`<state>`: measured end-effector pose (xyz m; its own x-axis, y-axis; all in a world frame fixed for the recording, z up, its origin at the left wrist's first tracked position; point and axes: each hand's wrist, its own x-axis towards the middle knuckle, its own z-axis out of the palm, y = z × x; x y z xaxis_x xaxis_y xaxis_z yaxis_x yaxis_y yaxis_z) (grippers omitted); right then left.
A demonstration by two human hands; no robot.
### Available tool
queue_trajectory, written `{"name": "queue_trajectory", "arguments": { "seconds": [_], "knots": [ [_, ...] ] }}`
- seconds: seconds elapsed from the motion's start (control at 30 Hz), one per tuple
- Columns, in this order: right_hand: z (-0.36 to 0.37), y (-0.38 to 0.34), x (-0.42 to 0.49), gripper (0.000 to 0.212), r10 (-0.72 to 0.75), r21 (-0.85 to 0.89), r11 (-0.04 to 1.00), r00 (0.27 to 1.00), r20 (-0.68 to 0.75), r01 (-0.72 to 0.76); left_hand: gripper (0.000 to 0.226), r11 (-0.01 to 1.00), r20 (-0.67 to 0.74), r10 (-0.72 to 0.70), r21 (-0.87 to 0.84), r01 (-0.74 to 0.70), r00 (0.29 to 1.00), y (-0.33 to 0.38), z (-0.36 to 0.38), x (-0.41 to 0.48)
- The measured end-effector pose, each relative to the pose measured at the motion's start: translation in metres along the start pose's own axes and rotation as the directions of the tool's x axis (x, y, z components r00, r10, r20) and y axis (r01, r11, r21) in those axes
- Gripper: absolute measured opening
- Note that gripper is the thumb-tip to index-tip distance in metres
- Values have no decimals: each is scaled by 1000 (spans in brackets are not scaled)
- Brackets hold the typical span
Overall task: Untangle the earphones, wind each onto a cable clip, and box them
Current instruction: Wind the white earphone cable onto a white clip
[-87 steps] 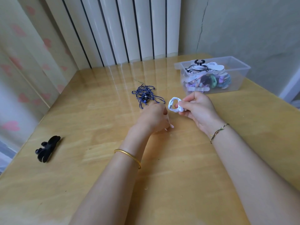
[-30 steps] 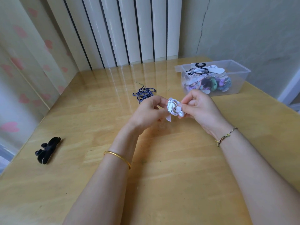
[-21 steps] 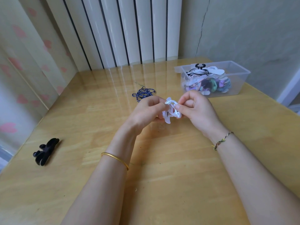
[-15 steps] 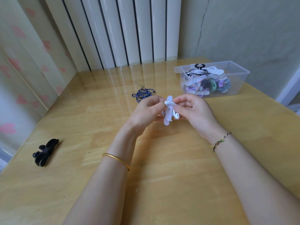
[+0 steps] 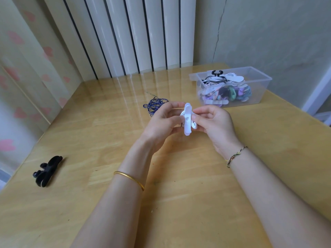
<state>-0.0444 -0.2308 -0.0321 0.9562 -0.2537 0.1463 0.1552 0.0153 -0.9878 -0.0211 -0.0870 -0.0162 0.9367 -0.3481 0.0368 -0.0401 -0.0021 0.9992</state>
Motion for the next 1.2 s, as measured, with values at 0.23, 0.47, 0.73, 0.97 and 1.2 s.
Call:
{"name": "queue_trajectory", "arguments": {
  "seconds": [0.23, 0.47, 0.73, 0.97, 1.2],
  "knots": [
    [7, -1, -3, 13, -62, -51, 996, 995, 83, 66, 22, 995, -91, 50, 96, -41, 995, -7, 1, 3],
    [10, -2, -5, 24, -91, -139, 984, 985, 148, 112, 7, 998, -262, 31, -48, -45, 965, -8, -5, 7],
    [11, -6, -5, 18, -139, -140, 979, 989, 56, 145, 5, 990, -381, 103, -49, -131, 919, -6, 3, 6],
    [12, -4, -5, 21, -122, -181, 975, 990, 71, 133, 8, 987, -422, 54, -115, -113, 905, -6, 9, 7],
    [16, -3, -10, 19, -115, -345, 920, 970, 213, 185, 16, 966, -501, -53, -245, -83, 864, -7, 10, 10]
  ]
}}
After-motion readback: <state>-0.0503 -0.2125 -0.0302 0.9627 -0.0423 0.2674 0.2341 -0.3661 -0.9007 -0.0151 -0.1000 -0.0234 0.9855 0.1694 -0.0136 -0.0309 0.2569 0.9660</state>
